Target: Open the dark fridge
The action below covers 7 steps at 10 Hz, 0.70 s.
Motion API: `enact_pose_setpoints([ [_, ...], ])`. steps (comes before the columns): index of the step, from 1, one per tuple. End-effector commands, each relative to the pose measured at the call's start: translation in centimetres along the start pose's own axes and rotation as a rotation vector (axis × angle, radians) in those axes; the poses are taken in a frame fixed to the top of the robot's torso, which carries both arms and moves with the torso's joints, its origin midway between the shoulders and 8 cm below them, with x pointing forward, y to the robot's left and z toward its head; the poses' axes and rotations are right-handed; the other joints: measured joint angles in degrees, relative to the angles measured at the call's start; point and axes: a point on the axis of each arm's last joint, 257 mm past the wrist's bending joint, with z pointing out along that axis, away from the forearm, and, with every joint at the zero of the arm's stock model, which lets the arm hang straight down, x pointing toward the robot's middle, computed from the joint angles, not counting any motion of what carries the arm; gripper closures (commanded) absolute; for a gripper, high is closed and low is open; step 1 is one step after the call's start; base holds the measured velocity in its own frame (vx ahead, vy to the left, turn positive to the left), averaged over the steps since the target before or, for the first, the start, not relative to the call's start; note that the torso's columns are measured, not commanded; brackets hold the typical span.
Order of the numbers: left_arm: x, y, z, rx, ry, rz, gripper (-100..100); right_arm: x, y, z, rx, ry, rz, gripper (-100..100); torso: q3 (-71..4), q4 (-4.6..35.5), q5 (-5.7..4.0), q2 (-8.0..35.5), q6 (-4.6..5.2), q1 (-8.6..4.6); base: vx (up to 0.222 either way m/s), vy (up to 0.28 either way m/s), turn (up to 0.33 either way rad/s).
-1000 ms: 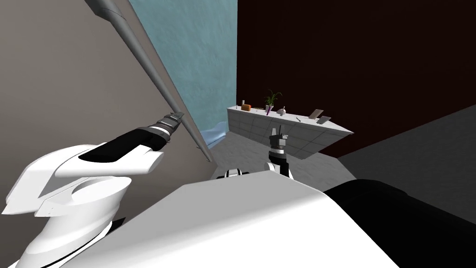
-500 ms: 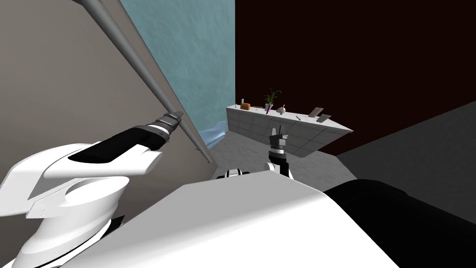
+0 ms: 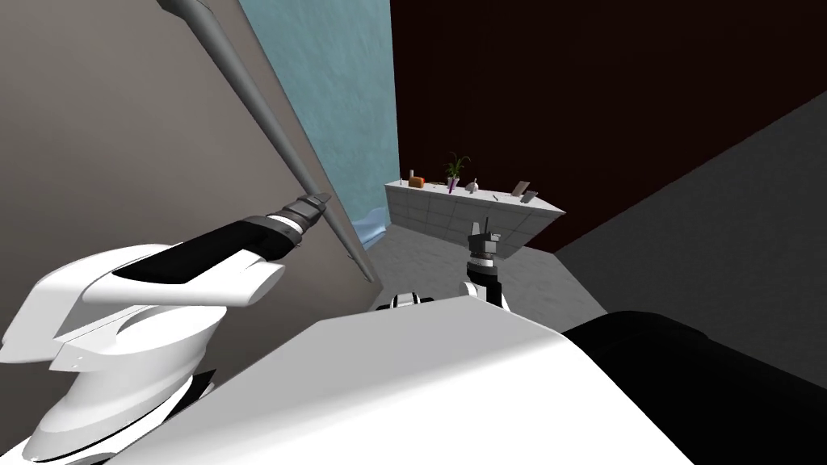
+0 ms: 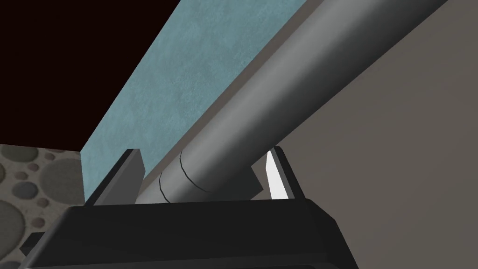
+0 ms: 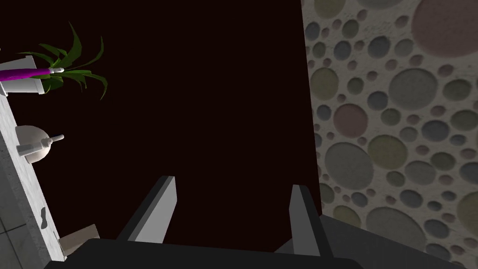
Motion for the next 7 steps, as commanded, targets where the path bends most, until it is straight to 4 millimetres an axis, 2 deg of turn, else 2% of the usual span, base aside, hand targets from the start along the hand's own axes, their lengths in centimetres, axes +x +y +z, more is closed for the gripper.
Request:
enact_pose_setpoints([
  [1,1.5,-1.6,0.1,0.046,0.044,-0.009,100,0.0,0.0,0.0,0.000,0.000,0.000,0,0.1,0.0,0.03,0.0,-0.01,-0.12,-0.284,-0.034,-0.120],
  [3,2.5,-2.8,0.0,0.083,0.079,-0.011,100,0.0,0.0,0.0,0.000,0.000,0.000,0,-0.1,0.0,0.00,-0.2,0.03,0.01,-0.265,-0.016,-0.118],
  [4,2.3,-2.4,0.0,0.072,0.069,-0.002,100,0.0,0.0,0.0,0.000,0.000,0.000,0,-0.1,-0.1,-0.04,-0.2,0.15,-0.20,-0.132,-0.030,-0.053],
  [5,3.2,-3.0,-0.1,0.092,0.095,-0.001,100,0.0,0.0,0.0,0.000,0.000,0.000,0,-0.4,0.0,-0.10,-0.5,0.01,-0.15,-0.140,0.028,-0.103],
  [7,4.2,-4.2,-0.2,0.130,0.128,-0.004,100,0.0,0.0,0.0,0.000,0.000,0.000,0,-0.1,-0.2,0.00,-0.2,0.25,-0.12,-0.268,0.075,-0.171],
])
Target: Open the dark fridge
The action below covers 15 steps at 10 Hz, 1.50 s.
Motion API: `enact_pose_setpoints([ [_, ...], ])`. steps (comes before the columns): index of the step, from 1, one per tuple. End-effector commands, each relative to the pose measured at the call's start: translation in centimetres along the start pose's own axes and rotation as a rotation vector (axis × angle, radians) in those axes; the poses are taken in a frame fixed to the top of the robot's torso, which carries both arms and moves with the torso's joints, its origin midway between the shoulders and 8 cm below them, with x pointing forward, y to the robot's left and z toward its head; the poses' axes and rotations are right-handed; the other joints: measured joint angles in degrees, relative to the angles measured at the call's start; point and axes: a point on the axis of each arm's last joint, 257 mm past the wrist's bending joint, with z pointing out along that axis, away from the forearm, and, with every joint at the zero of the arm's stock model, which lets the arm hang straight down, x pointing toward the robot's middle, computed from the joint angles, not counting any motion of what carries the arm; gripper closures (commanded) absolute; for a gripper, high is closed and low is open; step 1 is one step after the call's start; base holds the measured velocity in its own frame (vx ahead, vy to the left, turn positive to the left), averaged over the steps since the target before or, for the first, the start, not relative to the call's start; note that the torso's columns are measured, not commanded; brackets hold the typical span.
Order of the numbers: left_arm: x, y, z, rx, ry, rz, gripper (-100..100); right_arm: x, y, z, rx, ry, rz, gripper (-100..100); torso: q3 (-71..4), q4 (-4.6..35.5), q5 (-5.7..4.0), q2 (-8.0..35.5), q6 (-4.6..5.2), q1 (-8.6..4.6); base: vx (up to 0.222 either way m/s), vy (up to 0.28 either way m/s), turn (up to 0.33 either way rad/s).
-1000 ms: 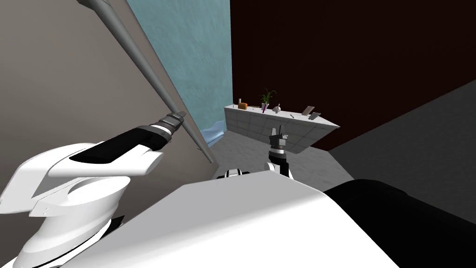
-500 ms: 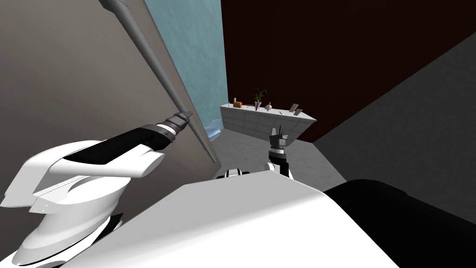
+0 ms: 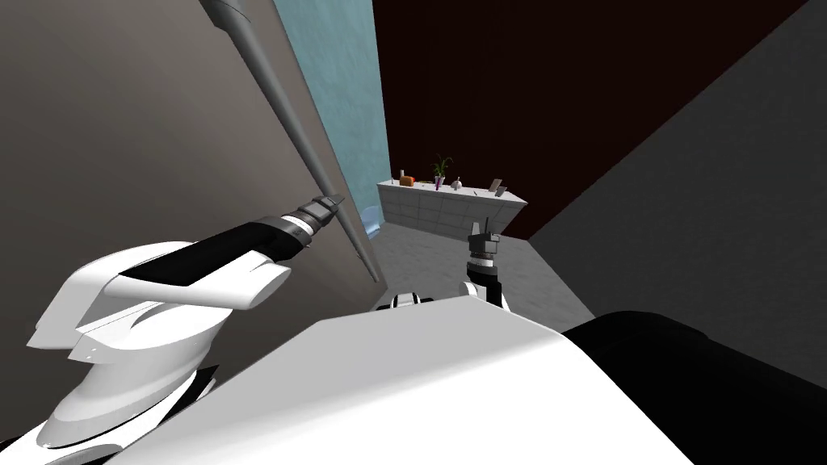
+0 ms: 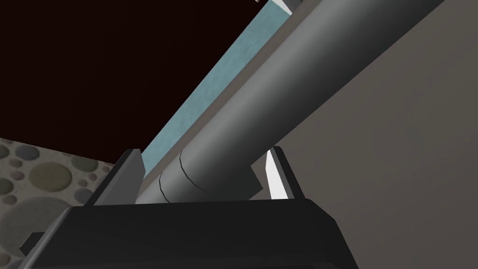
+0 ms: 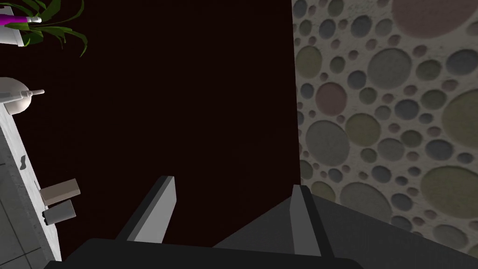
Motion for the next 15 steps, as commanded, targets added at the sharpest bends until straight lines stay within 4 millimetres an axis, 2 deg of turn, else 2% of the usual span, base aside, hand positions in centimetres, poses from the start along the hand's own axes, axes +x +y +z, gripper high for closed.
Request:
enact_pose_setpoints([
  [1,1.4,-1.5,0.2,0.051,0.047,-0.008,100,0.0,0.0,0.0,0.000,0.000,0.000,0,0.1,0.0,0.06,0.2,-0.09,0.06,-0.331,0.039,-0.174],
  [7,4.2,-5.0,0.0,0.160,0.144,-0.022,100,0.0,0.0,0.0,0.000,0.000,0.000,0,-0.1,0.1,0.04,0.0,-0.20,0.07,-0.305,0.029,-0.144],
  [8,3.8,-4.6,0.0,0.146,0.130,-0.007,100,0.0,0.0,0.0,0.000,0.000,0.000,0,0.0,0.1,-0.01,0.1,-0.12,-0.20,-0.147,-0.026,-0.036],
  [9,4.6,-5.1,-0.1,0.164,0.156,-0.007,100,0.0,0.0,0.0,0.000,0.000,0.000,0,-0.3,0.2,-0.13,-0.4,-0.17,-0.19,-0.148,0.045,-0.090],
  [11,5.6,-6.3,-0.2,0.202,0.187,-0.011,100,0.0,0.0,0.0,0.000,0.000,0.000,0,-0.1,0.0,-0.06,0.0,0.03,0.00,-0.263,0.125,-0.178],
  [15,7.4,-8.6,-0.7,0.275,0.249,-0.021,100,0.0,0.0,0.0,0.000,0.000,0.000,0,0.0,0.1,0.09,0.0,-0.19,0.17,-0.290,0.109,-0.169],
])
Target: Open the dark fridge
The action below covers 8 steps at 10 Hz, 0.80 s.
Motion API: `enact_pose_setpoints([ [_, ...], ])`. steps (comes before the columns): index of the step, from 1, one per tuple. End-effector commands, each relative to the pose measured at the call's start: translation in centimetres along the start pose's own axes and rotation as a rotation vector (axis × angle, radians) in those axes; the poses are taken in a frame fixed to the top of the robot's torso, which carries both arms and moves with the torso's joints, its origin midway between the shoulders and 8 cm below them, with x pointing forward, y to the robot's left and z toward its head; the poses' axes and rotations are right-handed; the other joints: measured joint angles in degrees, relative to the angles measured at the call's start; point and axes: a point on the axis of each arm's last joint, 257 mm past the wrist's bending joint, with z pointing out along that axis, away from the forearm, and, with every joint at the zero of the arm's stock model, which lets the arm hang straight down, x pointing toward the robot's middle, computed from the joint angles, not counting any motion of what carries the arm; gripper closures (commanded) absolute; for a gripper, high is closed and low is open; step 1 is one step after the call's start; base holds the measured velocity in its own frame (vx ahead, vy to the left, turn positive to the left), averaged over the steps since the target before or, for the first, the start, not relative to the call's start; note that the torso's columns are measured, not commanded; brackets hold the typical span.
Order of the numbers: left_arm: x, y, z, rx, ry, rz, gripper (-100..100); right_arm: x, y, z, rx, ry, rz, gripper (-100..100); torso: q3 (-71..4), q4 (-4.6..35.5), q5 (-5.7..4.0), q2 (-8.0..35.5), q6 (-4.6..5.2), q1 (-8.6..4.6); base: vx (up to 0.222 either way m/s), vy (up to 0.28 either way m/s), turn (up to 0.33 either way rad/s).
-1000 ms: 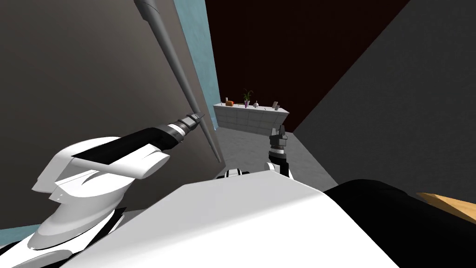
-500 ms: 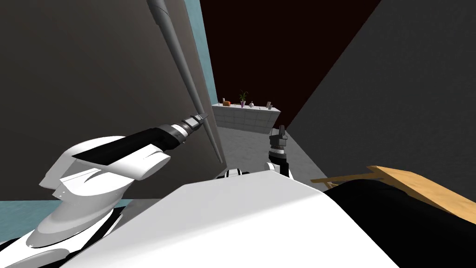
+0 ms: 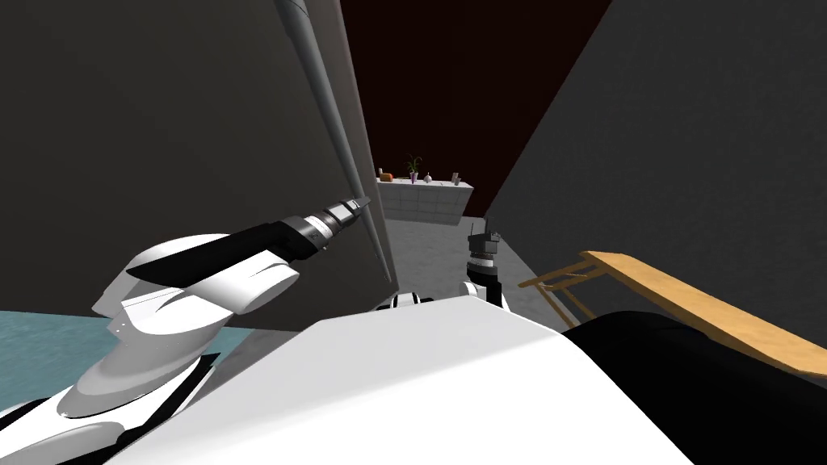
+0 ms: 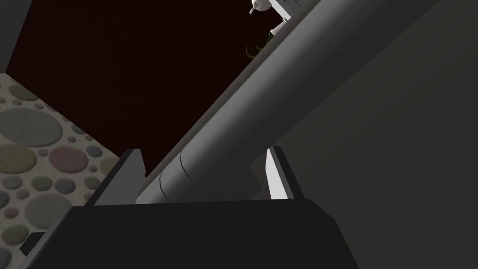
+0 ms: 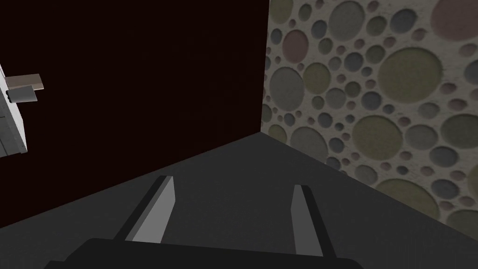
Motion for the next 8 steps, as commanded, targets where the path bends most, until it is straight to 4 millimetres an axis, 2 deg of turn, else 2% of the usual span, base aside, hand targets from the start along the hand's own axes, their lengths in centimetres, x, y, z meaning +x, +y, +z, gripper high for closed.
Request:
enact_pose_setpoints([
  [1,1.2,-1.4,0.3,0.047,0.040,-0.011,100,0.0,0.0,0.0,0.000,0.000,0.000,0,-0.1,0.0,-0.07,-0.1,0.08,-0.10,-0.278,0.113,-0.177],
  [2,1.2,-1.4,0.3,0.047,0.040,-0.011,100,0.0,0.0,0.0,0.000,0.000,0.000,0,-0.2,0.0,-0.05,-0.2,0.08,-0.05,-0.230,0.065,-0.083],
  [3,0.3,-1.6,0.4,0.038,0.042,-0.003,-100,0.0,0.0,0.0,0.000,0.000,0.000,0,-0.2,0.0,-0.06,-0.2,-0.06,-0.10,-0.107,0.001,-0.055],
  [8,-2.5,-2.6,0.6,0.028,0.036,0.001,-100,0.0,0.0,0.0,0.000,0.000,-0.001,0,-0.1,0.2,-0.26,0.0,0.15,-0.35,0.006,-0.018,-0.026],
])
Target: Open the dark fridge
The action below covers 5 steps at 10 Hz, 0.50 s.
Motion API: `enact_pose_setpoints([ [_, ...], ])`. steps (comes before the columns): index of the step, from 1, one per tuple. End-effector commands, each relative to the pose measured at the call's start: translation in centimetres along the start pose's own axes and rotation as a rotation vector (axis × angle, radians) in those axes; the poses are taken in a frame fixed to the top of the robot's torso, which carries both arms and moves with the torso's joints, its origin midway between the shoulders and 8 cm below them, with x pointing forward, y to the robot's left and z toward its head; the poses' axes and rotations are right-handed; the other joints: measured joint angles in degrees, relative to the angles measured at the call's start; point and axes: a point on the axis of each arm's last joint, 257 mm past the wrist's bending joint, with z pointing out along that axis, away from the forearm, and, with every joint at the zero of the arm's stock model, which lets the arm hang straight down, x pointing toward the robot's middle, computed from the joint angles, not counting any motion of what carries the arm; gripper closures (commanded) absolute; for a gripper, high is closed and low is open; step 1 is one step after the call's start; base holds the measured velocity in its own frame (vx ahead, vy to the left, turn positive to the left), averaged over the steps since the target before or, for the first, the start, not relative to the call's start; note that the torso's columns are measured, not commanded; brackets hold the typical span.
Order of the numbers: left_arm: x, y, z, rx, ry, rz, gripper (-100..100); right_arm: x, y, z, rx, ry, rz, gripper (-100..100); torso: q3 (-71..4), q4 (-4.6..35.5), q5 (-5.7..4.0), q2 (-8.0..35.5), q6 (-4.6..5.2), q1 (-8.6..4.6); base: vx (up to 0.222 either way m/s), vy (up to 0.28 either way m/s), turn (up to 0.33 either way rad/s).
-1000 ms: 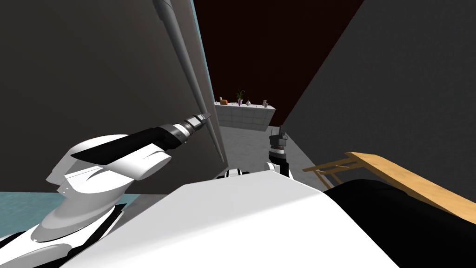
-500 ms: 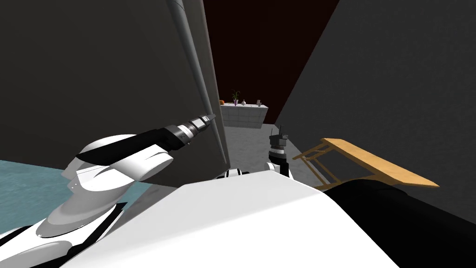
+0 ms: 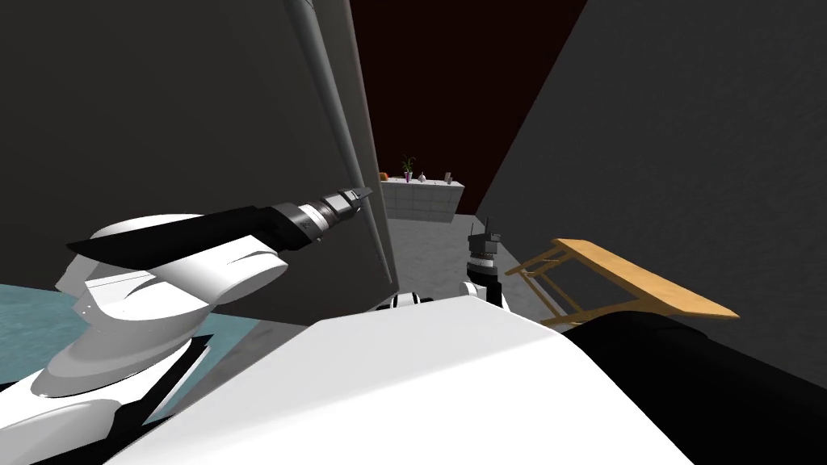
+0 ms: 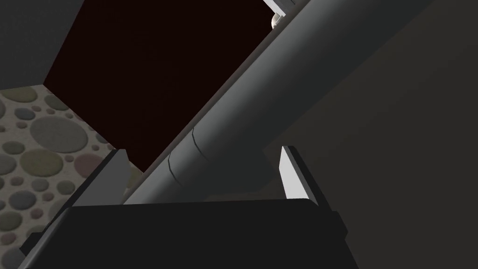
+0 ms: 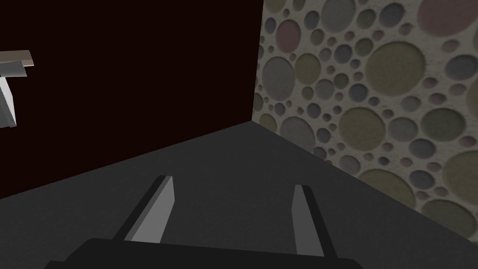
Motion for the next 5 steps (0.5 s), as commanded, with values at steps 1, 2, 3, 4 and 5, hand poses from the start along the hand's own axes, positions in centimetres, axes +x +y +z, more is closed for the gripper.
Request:
enact_pose_setpoints([
  [1,-1.7,-0.8,0.0,0.001,-0.010,0.003,-100,0.0,0.0,0.0,0.000,0.000,0.000,0,0.2,0.1,-0.01,0.3,-0.03,-0.02,-0.003,-0.009,-0.027],
  [2,-2.2,-1.1,-0.1,-0.001,-0.012,0.003,-100,0.0,0.0,0.0,0.000,0.000,0.000,0,0.3,0.3,-0.05,0.5,-0.04,-0.07,-0.013,-0.009,-0.019],
  [3,-2.8,-1.4,-0.1,-0.002,-0.014,0.004,-100,0.0,0.0,0.0,0.000,0.000,0.000,0,0.4,0.5,-0.13,0.7,-0.01,-0.18,-0.019,-0.010,-0.042],
  [4,-1.6,-0.4,0.1,-0.028,0.008,-0.003,-100,0.0,0.0,0.0,0.000,0.000,0.000,0,0.4,0.6,-0.18,0.8,-0.05,-0.25,0.002,-0.002,-0.012],
  [5,-1.5,-0.1,0.1,-0.035,0.011,-0.007,0,0.0,0.0,0.0,0.000,0.000,0.000,0,0.5,0.4,-0.15,0.7,-0.06,-0.24,0.007,0.000,-0.004],
])
